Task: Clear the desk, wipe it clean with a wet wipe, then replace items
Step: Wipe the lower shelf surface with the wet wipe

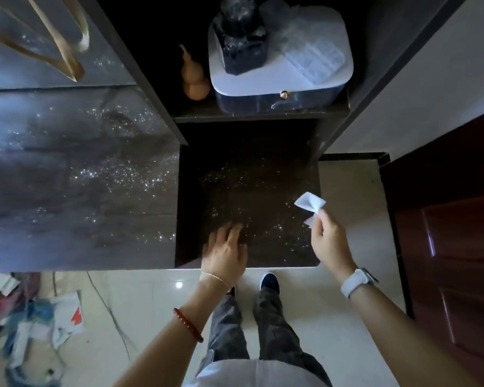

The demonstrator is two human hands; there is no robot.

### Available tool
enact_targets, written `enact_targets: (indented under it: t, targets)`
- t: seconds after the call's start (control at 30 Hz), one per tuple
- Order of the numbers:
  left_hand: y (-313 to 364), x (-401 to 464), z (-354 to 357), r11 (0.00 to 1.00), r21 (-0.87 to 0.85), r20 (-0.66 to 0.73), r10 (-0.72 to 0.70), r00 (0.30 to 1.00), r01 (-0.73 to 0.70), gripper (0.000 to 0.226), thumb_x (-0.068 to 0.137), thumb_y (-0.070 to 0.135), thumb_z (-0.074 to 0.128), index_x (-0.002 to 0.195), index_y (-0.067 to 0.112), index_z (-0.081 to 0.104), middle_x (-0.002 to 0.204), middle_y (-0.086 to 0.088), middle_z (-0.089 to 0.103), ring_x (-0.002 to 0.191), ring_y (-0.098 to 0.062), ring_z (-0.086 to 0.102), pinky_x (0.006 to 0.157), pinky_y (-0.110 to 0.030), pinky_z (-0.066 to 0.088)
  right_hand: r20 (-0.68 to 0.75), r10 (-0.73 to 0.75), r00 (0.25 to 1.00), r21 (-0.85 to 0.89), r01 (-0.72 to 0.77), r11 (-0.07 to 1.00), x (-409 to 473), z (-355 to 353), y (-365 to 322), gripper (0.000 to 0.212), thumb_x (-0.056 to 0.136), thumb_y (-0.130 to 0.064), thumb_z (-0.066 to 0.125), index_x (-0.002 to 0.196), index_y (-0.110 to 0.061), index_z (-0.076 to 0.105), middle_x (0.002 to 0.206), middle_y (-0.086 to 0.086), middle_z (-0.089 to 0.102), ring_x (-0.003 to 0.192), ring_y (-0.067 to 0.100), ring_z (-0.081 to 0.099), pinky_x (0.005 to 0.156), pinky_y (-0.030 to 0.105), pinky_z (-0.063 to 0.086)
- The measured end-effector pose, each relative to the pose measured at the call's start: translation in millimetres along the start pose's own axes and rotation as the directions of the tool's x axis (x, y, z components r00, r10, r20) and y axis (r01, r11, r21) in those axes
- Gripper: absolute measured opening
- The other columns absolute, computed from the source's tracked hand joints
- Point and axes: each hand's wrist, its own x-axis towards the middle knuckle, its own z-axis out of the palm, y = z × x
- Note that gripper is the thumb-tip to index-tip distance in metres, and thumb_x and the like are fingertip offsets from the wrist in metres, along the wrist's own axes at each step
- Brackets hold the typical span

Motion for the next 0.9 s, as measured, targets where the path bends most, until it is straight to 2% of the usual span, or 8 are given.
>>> enact_targets:
  t: [0.13, 0.27, 0.43, 0.5, 0.6, 0.7, 0.83, 0.9]
  targets:
    - [-13, 12, 30, 0.99, 0.103, 0.039, -0.098, 0.994, 0.094, 0.061, 0.091, 0.034, 0.044, 0.144, 0.025, 0.016, 0.153, -0.007, 0.01, 0.137, -0.031, 0.013, 0.107, -0.049, 0.023, 0.545, -0.167, 0.822, -0.186, 0.313, 0.931, -23, 20, 49, 0.035, 0.093, -0.017, 0.044, 0.126, -0.008, 0.052, 0.142, 0.016, 0.041, 0.135, 0.028, 0.033, 0.105, 0.036, 0.037]
    - [-25, 16, 51, 0.987, 0.136, -0.011, -0.081, 0.997, 0.082, 0.073, 0.086, 0.04, 0.051, 0.145, 0.025, 0.01, 0.154, -0.011, 0.001, 0.14, -0.033, -0.003, 0.111, -0.053, 0.011, 0.522, -0.36, 0.773, -0.257, 0.545, 0.798, -28, 27, 64, 0.04, 0.092, -0.02, 0.03, 0.113, -0.007, 0.062, 0.129, 0.016, 0.055, 0.126, 0.029, 0.04, 0.105, 0.047, 0.038]
    - [-34, 21, 64, 0.986, 0.124, -0.082, -0.098, 0.992, 0.108, 0.078, 0.08, 0.047, 0.058, 0.144, 0.023, 0.019, 0.154, -0.014, 0.007, 0.141, -0.035, 0.001, 0.11, -0.053, 0.009, 0.685, -0.366, 0.63, -0.362, 0.73, 0.58, -13, 45, 78, 0.053, 0.097, -0.032, 0.006, 0.14, -0.011, 0.029, 0.147, 0.012, 0.032, 0.137, 0.031, 0.024, 0.112, 0.046, 0.007]
    - [-36, 21, 66, 0.984, 0.138, -0.096, -0.097, 0.991, 0.11, 0.078, 0.081, 0.049, 0.056, 0.144, 0.025, 0.017, 0.154, -0.012, 0.006, 0.141, -0.033, -0.001, 0.111, -0.052, 0.009, 0.652, -0.348, 0.673, -0.416, 0.702, 0.578, 17, 45, 84, 0.051, 0.097, -0.034, 0.011, 0.144, -0.015, 0.019, 0.151, 0.011, 0.02, 0.139, 0.031, 0.015, 0.114, 0.044, -0.001]
    - [-37, 22, 68, 0.986, 0.124, -0.11, -0.101, 0.989, 0.114, 0.078, 0.081, 0.051, 0.055, 0.144, 0.026, 0.016, 0.155, -0.01, 0.005, 0.141, -0.031, -0.002, 0.11, -0.052, 0.008, 0.386, -0.153, 0.91, -0.547, 0.359, 0.756, 69, 59, 72, 0.054, 0.096, -0.032, 0.02, 0.146, -0.016, 0.008, 0.154, 0.016, 0.005, 0.142, 0.031, 0.001, 0.115, 0.043, -0.006]
    - [-40, 22, 68, 0.984, 0.131, -0.115, -0.105, 0.988, 0.12, 0.076, 0.08, 0.056, 0.05, 0.143, 0.027, 0.021, 0.154, -0.011, 0.011, 0.141, -0.032, 0.004, 0.109, -0.053, 0.013, 0.293, -0.157, 0.943, -0.534, 0.297, 0.791, 28, 83, 57, 0.055, 0.094, -0.029, 0.031, 0.145, -0.013, 0.016, 0.152, 0.021, 0.016, 0.141, 0.036, 0.008, 0.115, 0.049, 0.002]
    - [-43, 21, 72, 0.984, 0.144, -0.148, -0.083, 0.985, 0.105, 0.077, 0.072, 0.062, 0.031, 0.139, 0.025, 0.027, 0.149, -0.017, 0.026, 0.137, -0.038, 0.02, 0.103, -0.059, 0.024, 0.739, -0.474, 0.478, -0.239, 0.845, 0.479, -36, 64, 79, 0.052, 0.092, -0.033, 0.031, 0.143, -0.023, 0.025, 0.149, 0.007, 0.027, 0.138, 0.026, 0.016, 0.113, 0.047, 0.008]
    - [-44, 21, 74, 0.982, 0.155, -0.143, -0.089, 0.986, 0.111, 0.079, 0.072, 0.063, 0.028, 0.141, 0.025, 0.026, 0.151, -0.015, 0.022, 0.138, -0.037, 0.016, 0.105, -0.058, 0.021, 0.724, -0.526, 0.445, -0.246, 0.88, 0.406, 6, 58, 86, 0.049, 0.093, -0.033, 0.031, 0.141, -0.023, 0.029, 0.147, 0.005, 0.03, 0.137, 0.027, 0.024, 0.114, 0.047, 0.007]
